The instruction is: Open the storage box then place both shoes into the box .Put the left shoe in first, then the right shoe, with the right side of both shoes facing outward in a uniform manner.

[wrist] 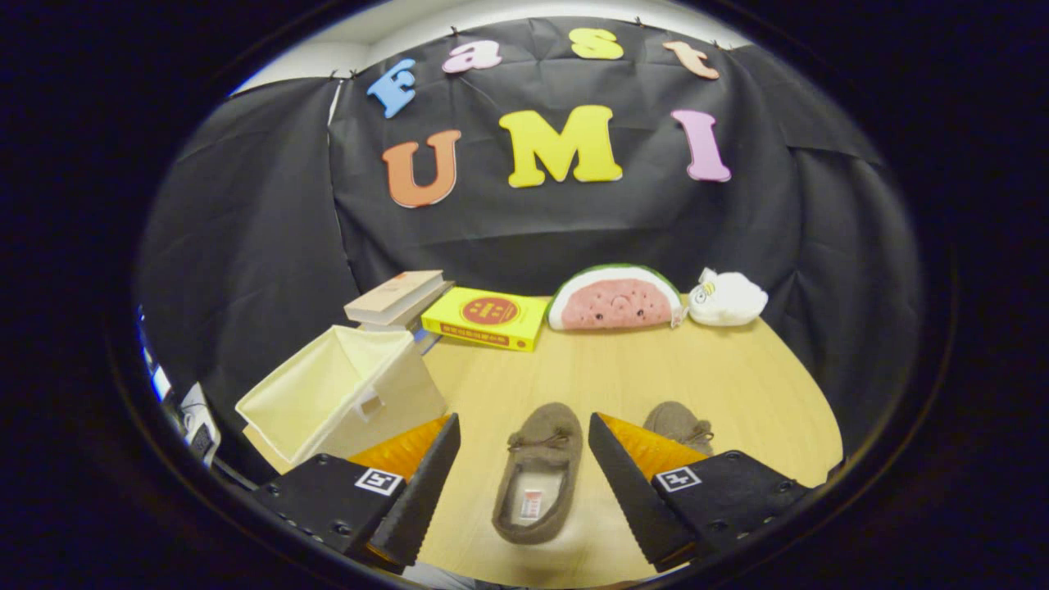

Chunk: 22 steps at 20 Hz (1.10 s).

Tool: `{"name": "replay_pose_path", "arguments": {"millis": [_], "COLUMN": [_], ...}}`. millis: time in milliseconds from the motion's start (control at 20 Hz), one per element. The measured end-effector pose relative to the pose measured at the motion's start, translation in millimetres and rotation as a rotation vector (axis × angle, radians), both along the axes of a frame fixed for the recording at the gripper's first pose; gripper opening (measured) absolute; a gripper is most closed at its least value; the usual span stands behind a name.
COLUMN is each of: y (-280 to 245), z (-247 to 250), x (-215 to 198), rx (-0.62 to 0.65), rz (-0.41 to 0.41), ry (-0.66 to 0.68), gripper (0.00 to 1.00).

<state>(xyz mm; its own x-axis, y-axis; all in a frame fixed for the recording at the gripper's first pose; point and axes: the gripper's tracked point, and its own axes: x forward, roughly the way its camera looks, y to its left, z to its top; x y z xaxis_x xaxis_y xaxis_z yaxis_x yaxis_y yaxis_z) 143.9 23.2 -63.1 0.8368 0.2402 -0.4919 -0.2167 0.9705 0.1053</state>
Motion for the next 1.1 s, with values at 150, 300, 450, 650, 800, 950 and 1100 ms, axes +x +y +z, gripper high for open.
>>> {"name": "replay_pose_path", "arguments": {"millis": [150, 300, 450, 650, 800, 950, 1100], "y": [-15.1, -23.4, -32.9, -42.4, -44.7, -34.9, -33.7], "z": [-38.0, -69.6, -88.7, -112.6, -129.3, -144.4, -146.9], "x": [12.1, 18.5, 21.9, 24.0, 26.8, 23.5, 27.5], "rx": [-0.018, -0.062, -0.11, -0.145, -0.177, -0.191, -0.173], "rz": [-0.027, -0.026, -0.03, -0.04, -0.044, -0.004, -0.027], "ry": [0.136, 0.254, 0.354, 0.484, 0.568, 0.637, 0.668], "gripper": [0.96, 0.96, 0.96, 0.88, 0.64, 0.27, 0.01]}}
